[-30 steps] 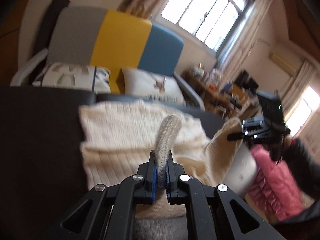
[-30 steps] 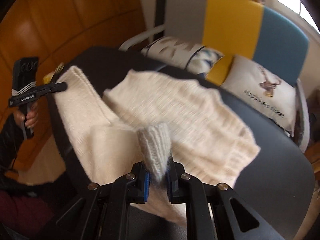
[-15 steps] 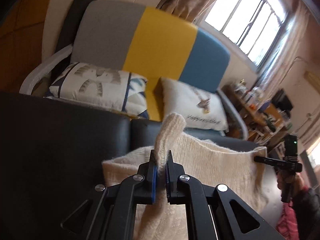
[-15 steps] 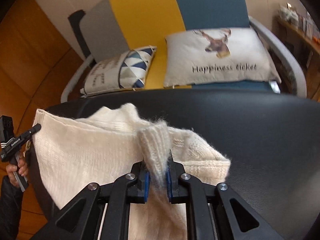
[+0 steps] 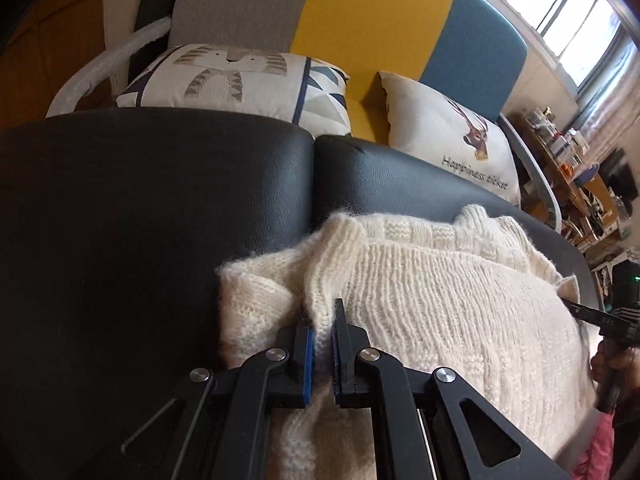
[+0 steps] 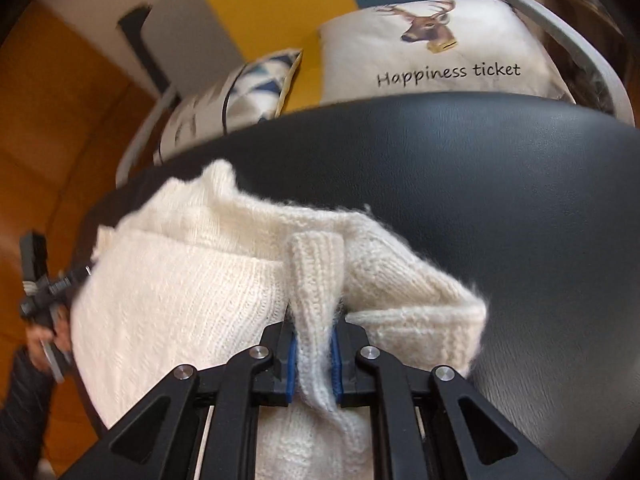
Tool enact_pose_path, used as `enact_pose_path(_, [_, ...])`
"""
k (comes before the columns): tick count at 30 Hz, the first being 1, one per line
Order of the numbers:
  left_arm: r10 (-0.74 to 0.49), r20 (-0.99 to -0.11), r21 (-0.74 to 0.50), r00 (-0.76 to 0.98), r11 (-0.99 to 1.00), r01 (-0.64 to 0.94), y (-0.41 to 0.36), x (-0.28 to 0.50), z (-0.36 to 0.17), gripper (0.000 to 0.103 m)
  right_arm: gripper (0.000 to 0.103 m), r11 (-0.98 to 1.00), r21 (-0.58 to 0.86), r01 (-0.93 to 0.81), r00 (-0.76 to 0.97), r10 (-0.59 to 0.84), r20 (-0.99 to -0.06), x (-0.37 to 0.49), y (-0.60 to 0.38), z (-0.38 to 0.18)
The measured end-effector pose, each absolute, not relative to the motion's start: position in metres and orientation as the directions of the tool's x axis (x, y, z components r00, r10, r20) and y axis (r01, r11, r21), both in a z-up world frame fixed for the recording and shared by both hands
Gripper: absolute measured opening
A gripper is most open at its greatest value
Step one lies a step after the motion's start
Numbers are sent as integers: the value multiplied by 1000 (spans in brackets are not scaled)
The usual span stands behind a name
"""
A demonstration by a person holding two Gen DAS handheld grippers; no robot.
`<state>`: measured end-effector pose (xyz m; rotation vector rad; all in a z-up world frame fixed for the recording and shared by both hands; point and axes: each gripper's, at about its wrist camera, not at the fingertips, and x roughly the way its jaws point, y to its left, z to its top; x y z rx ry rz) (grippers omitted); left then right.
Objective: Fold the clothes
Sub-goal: 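Lift the ribbed cuff with both grippers and lay it on the sweater, then open the right gripper and then the left gripper to release the cuff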
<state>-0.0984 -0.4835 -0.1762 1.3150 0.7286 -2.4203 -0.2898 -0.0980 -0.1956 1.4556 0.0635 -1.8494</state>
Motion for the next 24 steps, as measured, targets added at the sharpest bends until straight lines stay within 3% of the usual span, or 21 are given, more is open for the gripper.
enact_pose_path(8, [30,-838,-311,-545,-847,431,-434,-25,-167,7,12,-688,395,608,-65,-539,-840,-219,-36,-183])
enact_pose_path(16, [-50,-680,-353,-731,-852,386,-418,9,-95,7,9,-675,455,581,-249,-679,-690,-207,13,-115])
enact_pose_path(24, [-98,-813,-249,-574,-833,494,-429,-35,-147,7,9,-751,467,467,-189,-601,-777,-230,12,-163])
